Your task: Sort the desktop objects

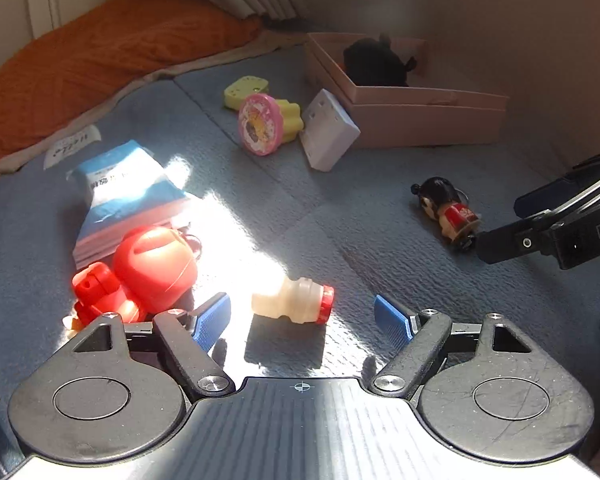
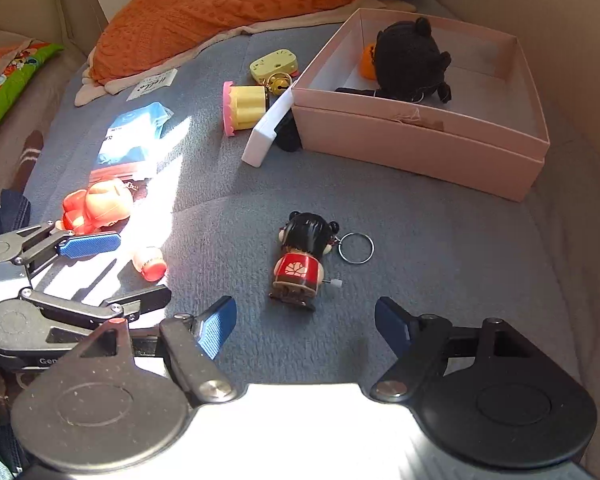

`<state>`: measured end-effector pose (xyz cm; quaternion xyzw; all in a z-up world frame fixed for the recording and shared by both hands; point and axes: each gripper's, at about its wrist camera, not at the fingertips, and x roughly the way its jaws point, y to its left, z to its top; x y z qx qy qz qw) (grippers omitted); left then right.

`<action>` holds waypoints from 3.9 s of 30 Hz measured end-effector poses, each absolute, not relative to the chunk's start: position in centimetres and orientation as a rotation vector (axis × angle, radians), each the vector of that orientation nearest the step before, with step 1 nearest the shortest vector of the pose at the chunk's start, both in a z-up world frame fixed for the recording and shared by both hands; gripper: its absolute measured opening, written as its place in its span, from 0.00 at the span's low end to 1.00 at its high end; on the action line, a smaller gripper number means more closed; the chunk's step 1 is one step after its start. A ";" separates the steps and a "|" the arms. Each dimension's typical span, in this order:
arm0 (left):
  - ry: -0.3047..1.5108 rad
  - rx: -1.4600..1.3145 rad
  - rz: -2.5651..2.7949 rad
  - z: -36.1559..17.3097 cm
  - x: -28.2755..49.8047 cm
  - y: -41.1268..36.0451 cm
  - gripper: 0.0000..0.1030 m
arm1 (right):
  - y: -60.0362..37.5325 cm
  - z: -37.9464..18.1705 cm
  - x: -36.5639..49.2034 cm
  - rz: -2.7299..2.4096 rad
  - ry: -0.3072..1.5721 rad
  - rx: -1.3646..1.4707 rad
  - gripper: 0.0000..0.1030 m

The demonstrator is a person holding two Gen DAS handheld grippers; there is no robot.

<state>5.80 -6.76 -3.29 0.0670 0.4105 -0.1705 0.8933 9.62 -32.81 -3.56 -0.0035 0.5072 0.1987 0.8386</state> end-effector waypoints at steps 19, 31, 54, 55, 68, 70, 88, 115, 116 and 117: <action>0.874 0.176 -0.288 -4.1 5.7 -6.3 0.95 | -27.4 -1.0 9.2 0.546 0.802 -0.468 0.80; 0.895 0.158 -0.278 -4.5 6.1 -6.3 0.95 | -28.0 -5.6 11.5 0.618 0.952 -0.394 0.62; 0.836 0.274 -0.255 -4.8 6.8 -8.7 0.65 | -34.2 0.7 3.7 0.356 0.862 -0.266 0.62; 0.840 0.277 -0.254 -4.8 6.9 -8.8 0.63 | -33.9 0.6 3.5 0.365 0.866 -0.279 0.62; 0.700 0.243 -0.375 4.1 1.5 -10.9 0.49 | -36.4 5.8 1.8 0.444 0.828 -0.147 0.62; 0.625 0.239 -0.397 6.3 1.1 -11.8 0.49 | -37.4 7.9 1.7 0.441 0.783 -0.140 0.62; 0.531 0.225 -0.374 6.8 13.6 -15.5 0.83 | -41.8 12.2 17.3 0.199 0.605 0.010 0.75; 0.758 0.053 -0.060 -0.6 6.2 0.2 0.93 | -20.4 -3.8 15.8 0.318 0.825 -0.308 0.19; 0.758 0.043 -0.062 -0.5 6.2 0.3 0.93 | -20.3 -3.5 14.8 0.335 0.815 -0.375 0.19; 0.755 0.037 -0.067 -0.4 6.3 0.2 0.93 | -20.3 -3.3 13.6 0.347 0.800 -0.452 0.19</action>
